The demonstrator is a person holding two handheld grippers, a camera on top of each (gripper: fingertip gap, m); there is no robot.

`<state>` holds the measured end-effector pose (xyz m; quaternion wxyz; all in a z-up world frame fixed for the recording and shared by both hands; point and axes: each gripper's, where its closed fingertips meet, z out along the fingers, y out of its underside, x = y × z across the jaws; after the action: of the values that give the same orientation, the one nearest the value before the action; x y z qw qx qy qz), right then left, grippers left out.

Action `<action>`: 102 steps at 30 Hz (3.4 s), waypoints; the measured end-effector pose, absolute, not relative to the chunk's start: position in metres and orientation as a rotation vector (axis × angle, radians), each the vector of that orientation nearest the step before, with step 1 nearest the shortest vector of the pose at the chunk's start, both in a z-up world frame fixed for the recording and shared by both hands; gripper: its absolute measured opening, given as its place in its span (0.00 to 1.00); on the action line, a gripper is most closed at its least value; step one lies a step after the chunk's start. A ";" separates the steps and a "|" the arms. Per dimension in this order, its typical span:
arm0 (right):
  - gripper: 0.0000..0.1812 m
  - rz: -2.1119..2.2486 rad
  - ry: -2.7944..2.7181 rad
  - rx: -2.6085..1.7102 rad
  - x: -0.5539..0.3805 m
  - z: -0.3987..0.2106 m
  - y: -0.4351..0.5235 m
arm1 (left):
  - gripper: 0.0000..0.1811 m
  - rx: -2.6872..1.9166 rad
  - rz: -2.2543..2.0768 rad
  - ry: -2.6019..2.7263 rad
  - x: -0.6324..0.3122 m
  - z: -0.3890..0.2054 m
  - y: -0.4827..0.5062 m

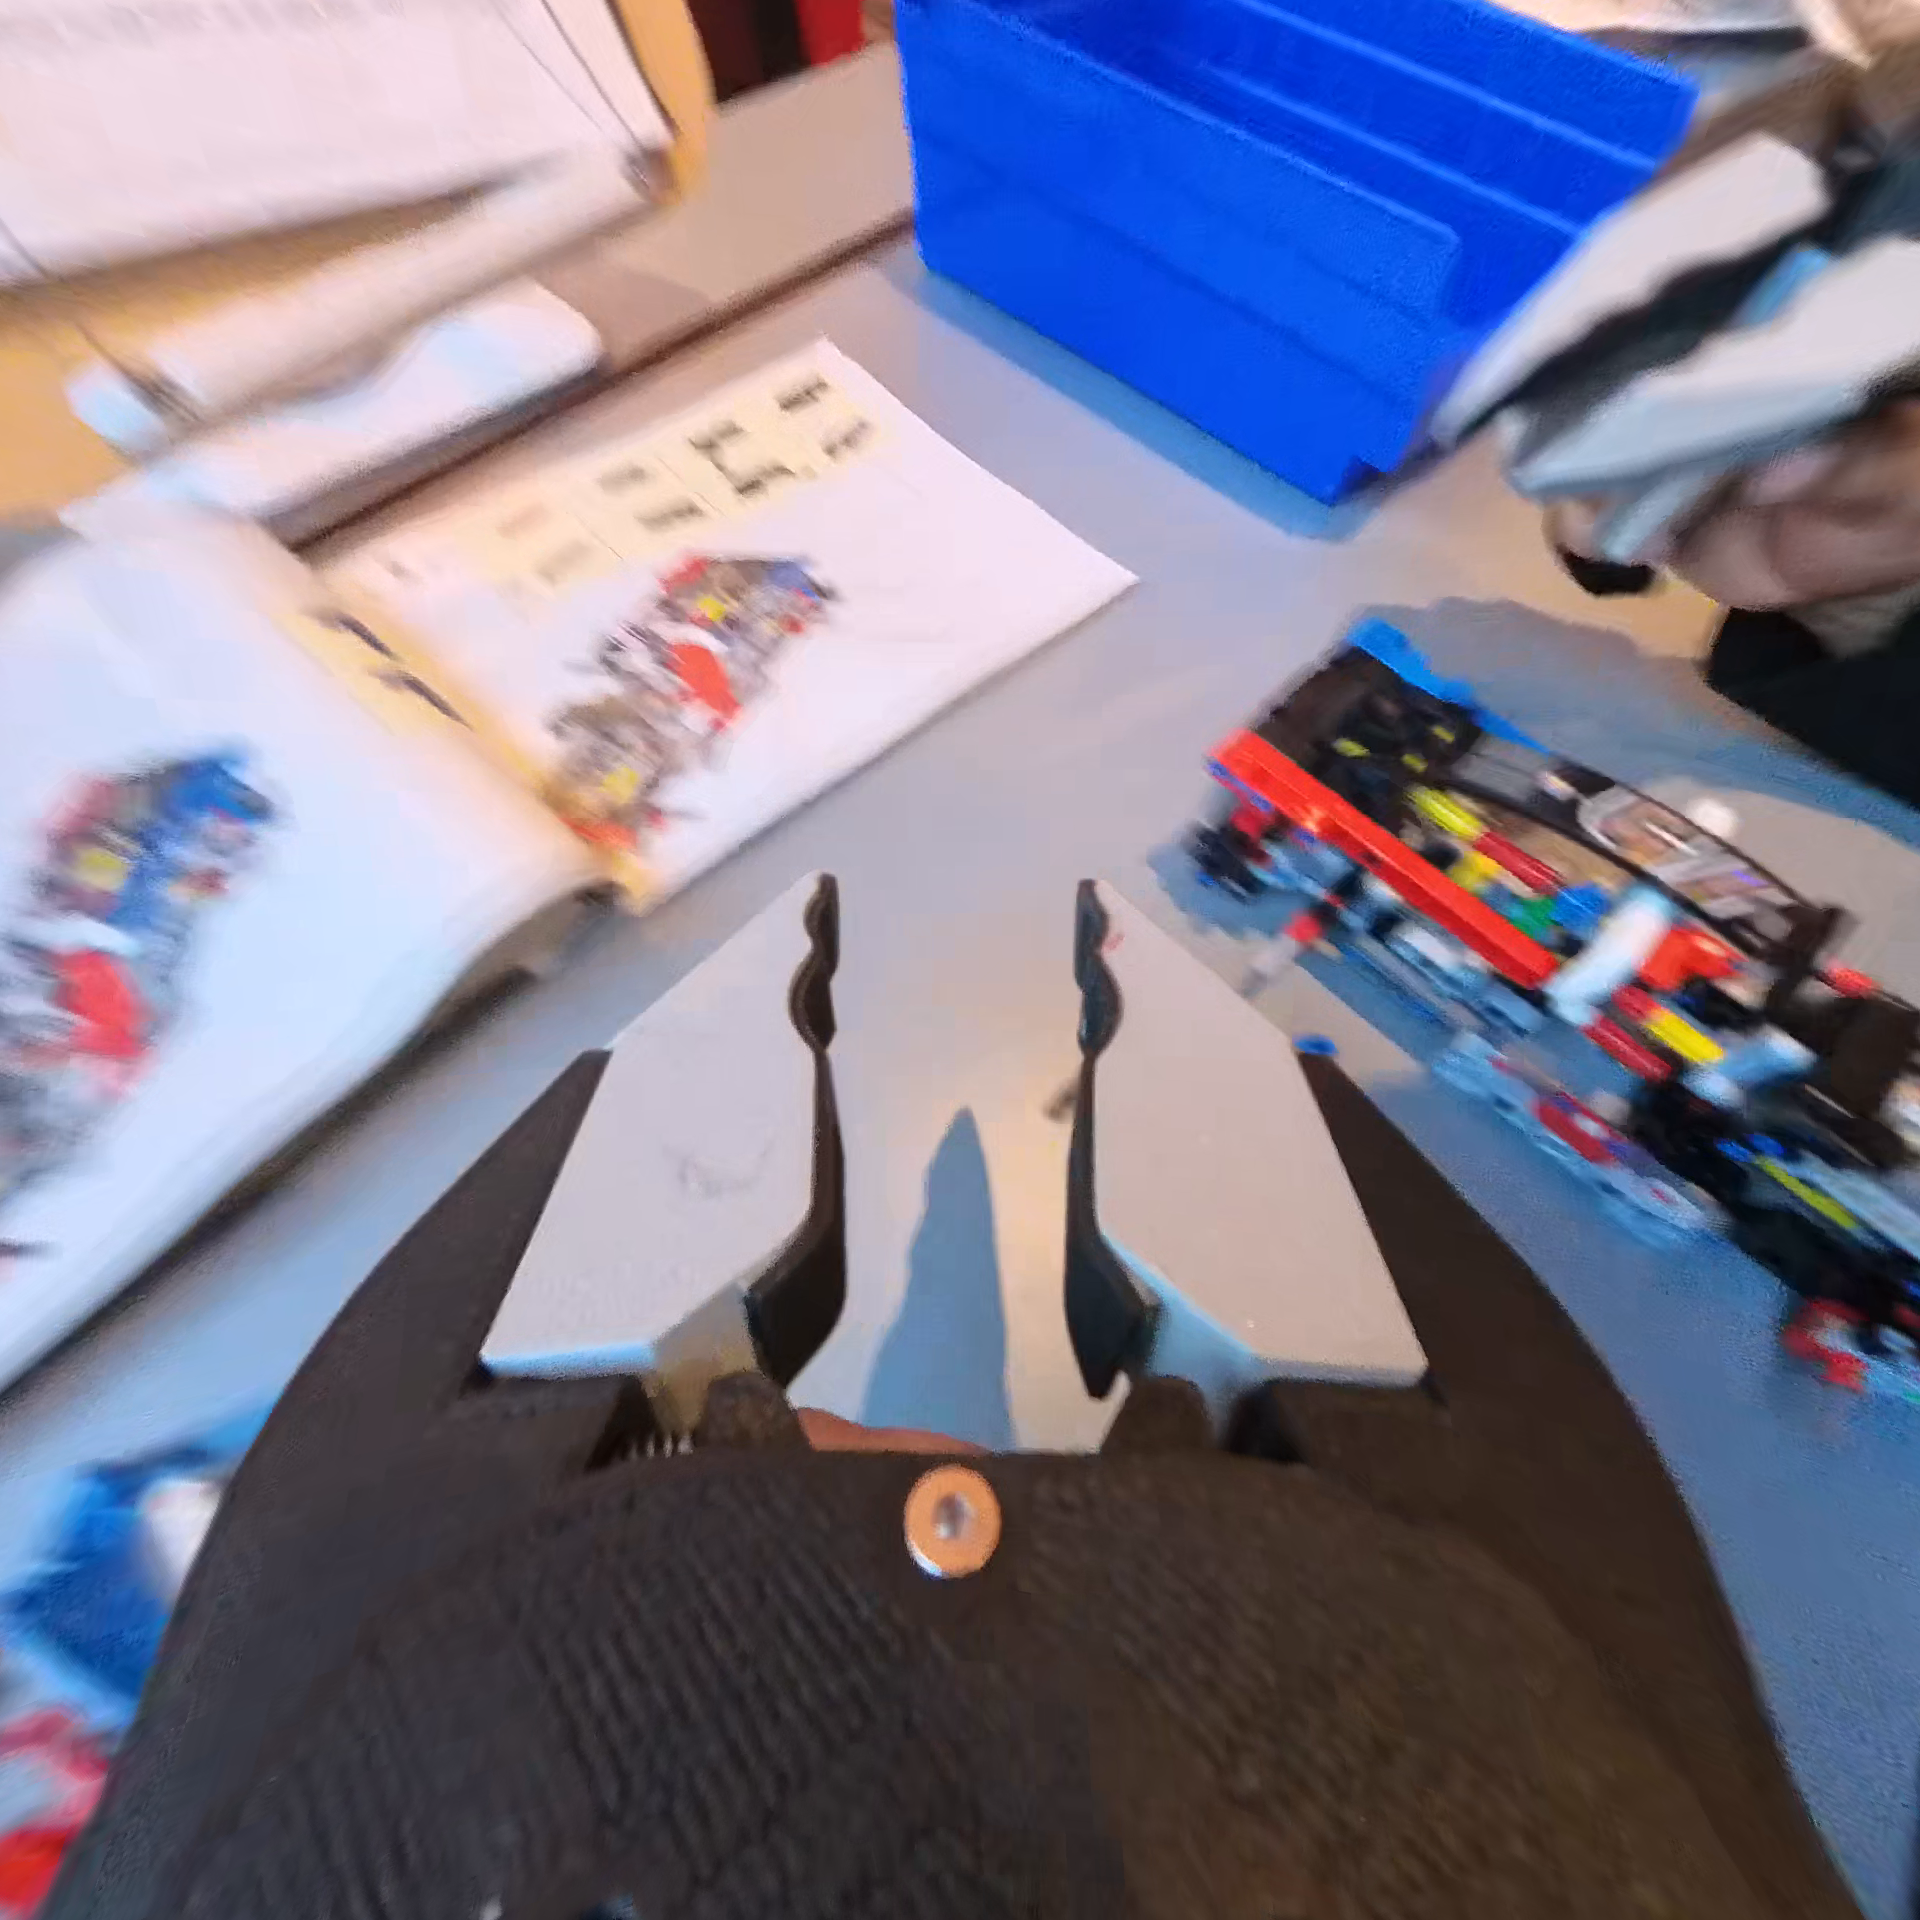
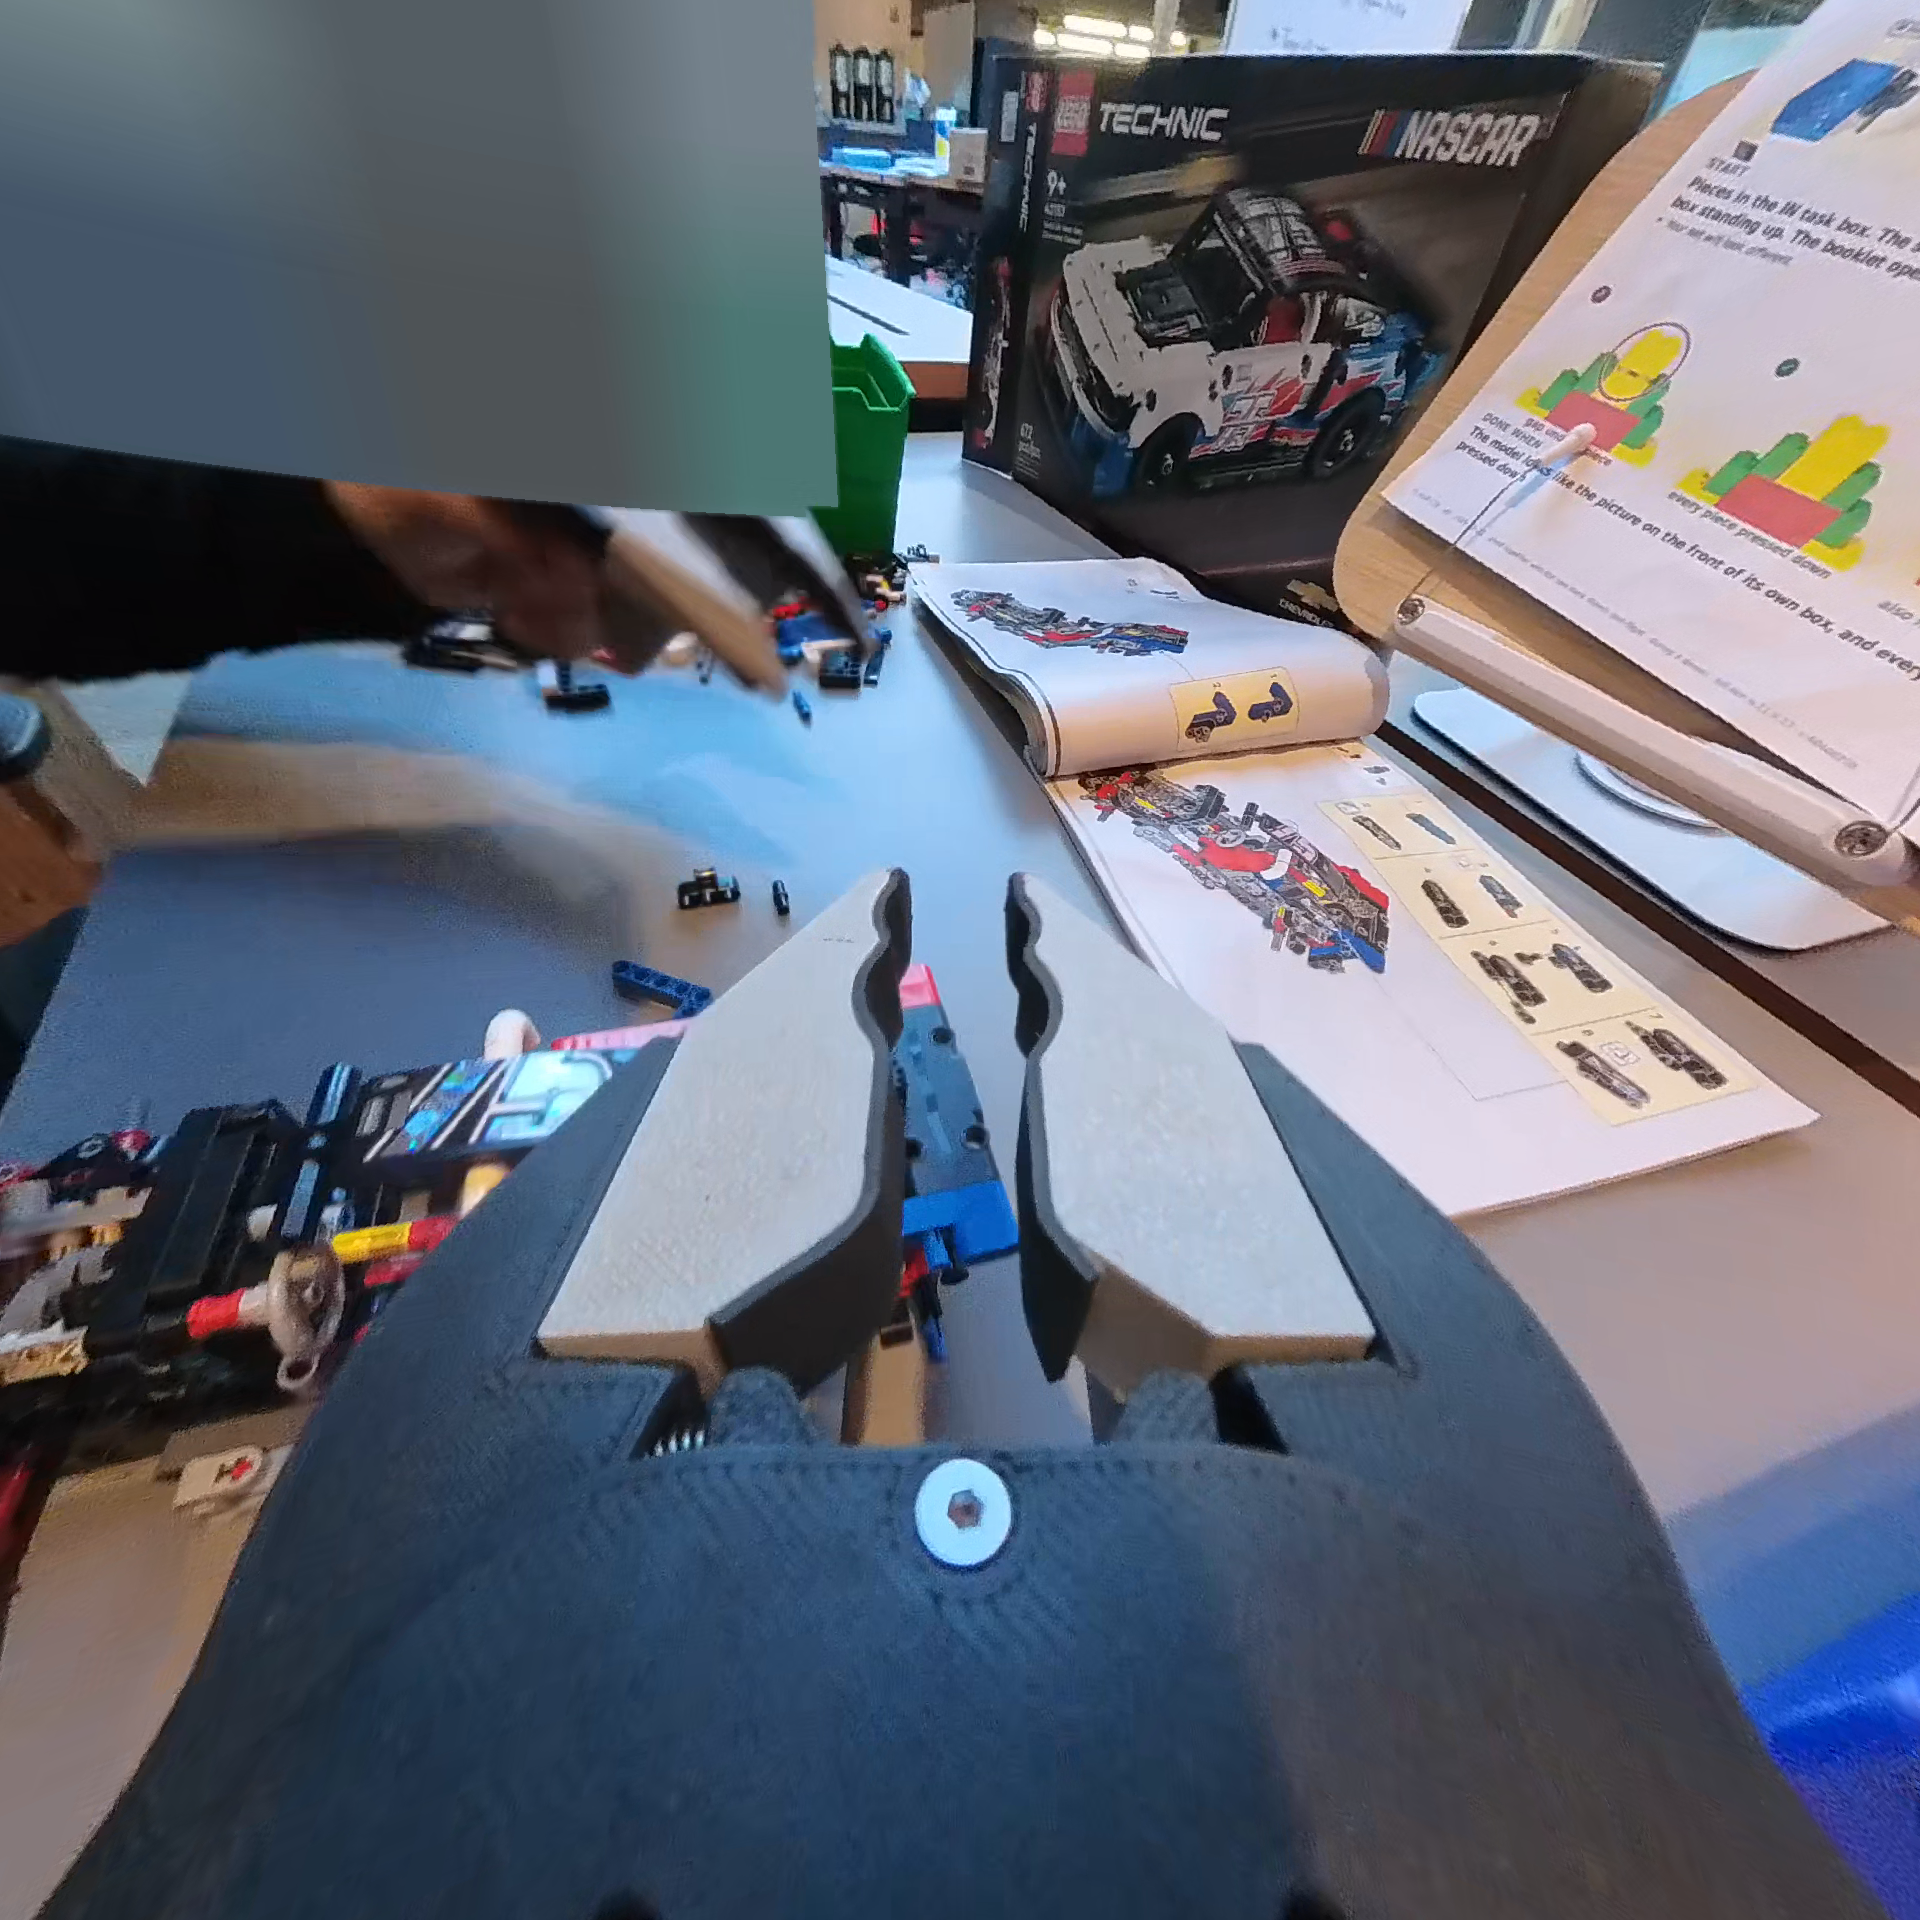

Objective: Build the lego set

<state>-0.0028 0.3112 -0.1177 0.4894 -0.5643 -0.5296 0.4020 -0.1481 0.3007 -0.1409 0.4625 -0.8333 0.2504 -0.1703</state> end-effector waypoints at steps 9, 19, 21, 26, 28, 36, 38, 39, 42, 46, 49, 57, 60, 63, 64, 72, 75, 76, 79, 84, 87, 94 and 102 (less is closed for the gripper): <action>0.07 1.041 -1.268 -1.359 0.011 -0.117 0.305 | 0.16 -2.389 0.014 0.714 -0.233 -0.212 0.433; 0.08 1.044 -1.253 -1.381 0.017 -0.121 0.316 | 0.15 -2.350 -0.035 0.598 -0.255 -0.207 0.410; 0.08 1.029 -1.243 -1.391 0.017 -0.123 0.319 | 0.19 -2.322 -0.061 0.634 -0.240 -0.187 0.395; 0.07 1.010 -1.233 -1.400 0.017 -0.126 0.321 | 0.19 -2.260 -0.299 0.769 -0.174 -0.150 0.305; 0.07 0.997 -1.232 -1.396 0.017 -0.126 0.321 | 0.19 -2.263 -0.420 0.793 -0.144 -0.158 0.265; 0.07 0.936 -1.234 -1.374 0.021 -0.129 0.320 | 0.17 -2.259 -0.408 0.691 -0.119 -0.203 0.220; 0.06 0.934 -1.208 -1.368 0.024 -0.128 0.324 | 0.17 -2.244 -0.405 0.627 -0.125 -0.202 0.220; 0.06 0.952 -1.188 -1.366 0.025 -0.126 0.325 | 0.17 -2.221 -0.430 0.592 -0.125 -0.199 0.218; 0.06 0.996 -1.129 -1.374 0.029 -0.123 0.331 | 0.17 -2.145 -0.445 0.535 -0.126 -0.194 0.214; 0.07 0.926 -1.086 -1.365 0.036 -0.125 0.343 | 0.16 -2.032 -0.455 0.531 -0.127 -0.193 0.208; 0.09 0.896 -1.047 -1.352 0.038 -0.128 0.350 | 0.16 -1.878 -0.525 0.537 -0.124 -0.171 0.202; 0.08 0.848 -0.997 -1.423 0.038 -0.140 0.369 | 0.13 -1.575 -0.640 0.525 -0.132 -0.130 0.180; 0.07 0.796 -0.962 -1.438 0.042 -0.141 0.378 | 0.12 -1.551 -0.620 0.584 -0.126 -0.130 0.174; 0.07 0.750 -0.946 -1.451 0.044 -0.142 0.384 | 0.12 -1.539 -0.645 0.577 -0.127 -0.128 0.173; 0.07 0.740 -0.947 -1.456 0.043 -0.143 0.385 | 0.12 -1.526 -0.654 0.558 -0.129 -0.126 0.173; 0.07 0.726 -0.945 -1.461 0.043 -0.144 0.386 | 0.12 -1.530 -0.640 0.534 -0.132 -0.125 0.175; 0.07 0.745 -0.938 -1.450 0.044 -0.142 0.385 | 0.12 -1.543 -0.622 0.546 -0.131 -0.128 0.176; 0.06 0.750 -0.936 -1.449 0.045 -0.141 0.385 | 0.12 -1.538 -0.617 0.541 -0.131 -0.127 0.176; 0.06 0.764 -0.932 -1.447 0.045 -0.140 0.384 | 0.12 -1.544 -0.626 0.514 -0.135 -0.127 0.178; 0.04 0.778 -0.941 -1.442 0.044 -0.140 0.381 | 0.18 -1.597 -0.707 0.411 -0.145 -0.129 0.189; 0.04 0.788 -0.946 -1.446 0.043 -0.141 0.380 | 0.18 -1.587 -0.715 0.355 -0.152 -0.127 0.191; 0.03 0.772 -0.942 -1.440 0.043 -0.140 0.379 | 0.17 -1.605 -0.714 0.349 -0.152 -0.129 0.193; 0.02 0.776 -0.943 -1.444 0.043 -0.141 0.380 | 0.11 -1.801 -0.364 0.342 -0.217 -0.115 0.209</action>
<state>0.0428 0.3799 -0.1409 0.5852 -0.6193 -0.4043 0.3325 -0.2168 0.2093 -0.1149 0.5941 -0.7751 0.1472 -0.1566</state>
